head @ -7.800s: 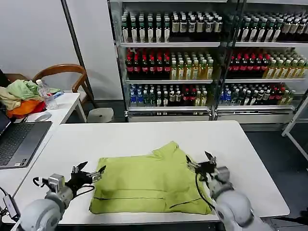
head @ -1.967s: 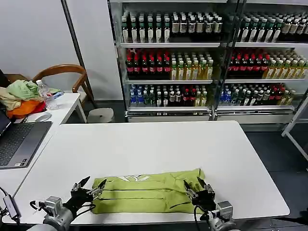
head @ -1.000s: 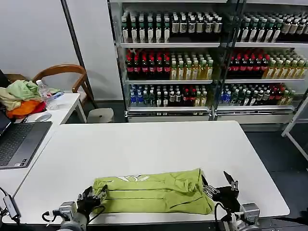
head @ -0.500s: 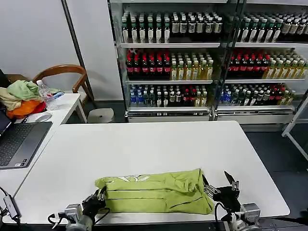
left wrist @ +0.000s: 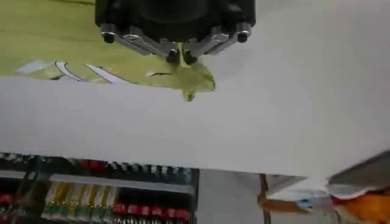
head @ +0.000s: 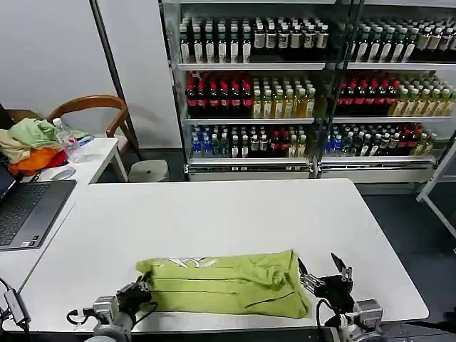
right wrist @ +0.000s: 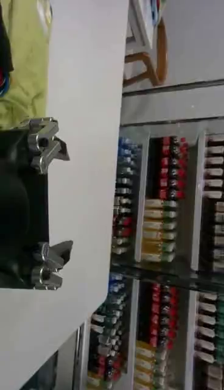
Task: Fold and organize the clothes.
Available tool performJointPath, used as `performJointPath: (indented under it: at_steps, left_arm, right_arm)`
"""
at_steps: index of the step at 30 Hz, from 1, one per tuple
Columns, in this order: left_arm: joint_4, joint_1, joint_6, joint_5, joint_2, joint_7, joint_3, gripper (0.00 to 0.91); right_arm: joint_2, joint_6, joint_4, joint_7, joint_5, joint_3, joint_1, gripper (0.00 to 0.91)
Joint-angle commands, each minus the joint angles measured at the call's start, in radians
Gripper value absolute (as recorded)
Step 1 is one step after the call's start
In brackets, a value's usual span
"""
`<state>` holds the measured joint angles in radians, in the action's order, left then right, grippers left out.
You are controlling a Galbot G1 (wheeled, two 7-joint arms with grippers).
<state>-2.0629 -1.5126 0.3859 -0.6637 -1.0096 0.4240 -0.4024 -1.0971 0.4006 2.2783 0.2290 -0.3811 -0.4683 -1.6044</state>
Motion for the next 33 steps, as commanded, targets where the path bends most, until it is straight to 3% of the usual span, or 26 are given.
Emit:
performJointPath:
  at_steps: [1, 9, 18, 22, 28, 33]
  left_arm:
    - [-0.016, -0.006, 0.034, 0.036, 0.051, -0.017, -0.176, 0.040]
    - [0.045, -0.039, 0.079, 0.015, 0.064, -0.063, -0.371, 0.030]
    - [0.127, -0.096, 0.086, 0.033, 0.136, -0.207, -0.593, 0.040]
    - [0.040, -0.089, 0.032, 0.115, 0.107, -0.231, -0.507, 0.040]
    - [-0.144, -0.085, -0.027, 0.262, 0.011, -0.253, -0.235, 0.040]
    - [-0.162, -0.055, -0.019, 0.269, -0.038, -0.264, -0.044, 0.040]
  right_arm:
    - [0.002, 0.000, -0.004, 0.000, 0.001, 0.006, 0.020, 0.907]
    - [-0.013, -0.006, -0.016, 0.000, 0.004, 0.035, 0.053, 0.907]
    - [-0.004, -0.010, 0.006, -0.001, 0.005, 0.039, 0.072, 0.907]
    - [0.001, -0.012, -0.004, -0.003, 0.005, 0.034, 0.073, 0.907]
    - [0.000, -0.009, 0.007, -0.002, 0.020, 0.004, 0.050, 0.907]
    - [-0.007, -0.007, 0.035, -0.003, 0.031, -0.038, -0.008, 0.907]
